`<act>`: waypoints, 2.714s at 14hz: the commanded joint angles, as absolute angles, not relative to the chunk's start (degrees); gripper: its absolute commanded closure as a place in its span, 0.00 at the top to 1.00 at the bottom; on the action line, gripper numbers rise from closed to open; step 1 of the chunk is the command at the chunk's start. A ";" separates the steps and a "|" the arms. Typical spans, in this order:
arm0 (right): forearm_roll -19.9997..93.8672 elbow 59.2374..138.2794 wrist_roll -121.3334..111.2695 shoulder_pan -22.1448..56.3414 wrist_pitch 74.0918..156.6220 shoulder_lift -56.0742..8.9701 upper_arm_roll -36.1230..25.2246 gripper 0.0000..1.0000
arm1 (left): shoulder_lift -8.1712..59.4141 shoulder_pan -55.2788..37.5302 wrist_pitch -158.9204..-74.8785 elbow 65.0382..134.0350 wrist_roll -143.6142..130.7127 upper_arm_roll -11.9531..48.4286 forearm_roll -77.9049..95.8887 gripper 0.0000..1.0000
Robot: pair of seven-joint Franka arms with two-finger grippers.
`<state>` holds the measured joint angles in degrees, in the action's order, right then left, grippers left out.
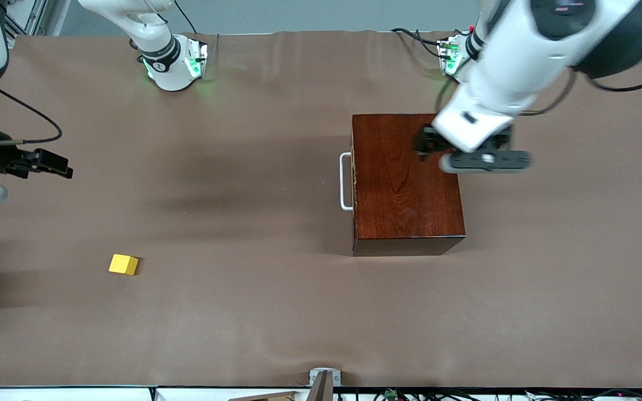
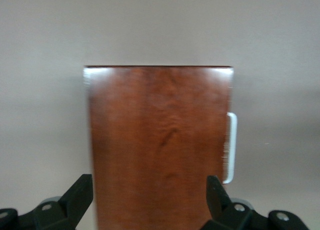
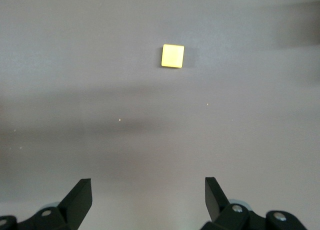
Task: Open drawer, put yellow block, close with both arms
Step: 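Move the left gripper to the drawer handle while the right gripper reaches the cube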
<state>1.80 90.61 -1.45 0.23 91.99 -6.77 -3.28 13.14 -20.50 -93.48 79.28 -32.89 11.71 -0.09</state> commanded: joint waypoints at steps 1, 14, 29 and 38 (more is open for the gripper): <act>1.32 89.82 -1.58 -0.61 94.03 -8.78 -2.90 1.00 | 16.69 -26.08 -95.44 75.94 -41.80 11.34 -1.32 1.00; 1.14 89.74 -1.58 0.00 103.00 -20.55 -2.90 1.00 | 21.35 -38.75 -96.42 73.04 -52.81 10.46 -1.49 1.00; 1.67 89.91 2.20 -1.14 122.77 -35.33 -2.99 1.00 | 34.45 -44.65 -99.30 72.60 -58.89 9.40 -9.40 1.00; 1.58 90.18 2.20 -1.41 127.70 -39.37 -3.08 1.00 | 37.88 -44.56 -105.38 72.86 -56.16 8.09 -13.61 1.00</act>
<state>1.92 90.71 1.39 -0.58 126.55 -38.36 -3.67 36.80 -43.87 -105.44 74.12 -56.99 8.43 -10.82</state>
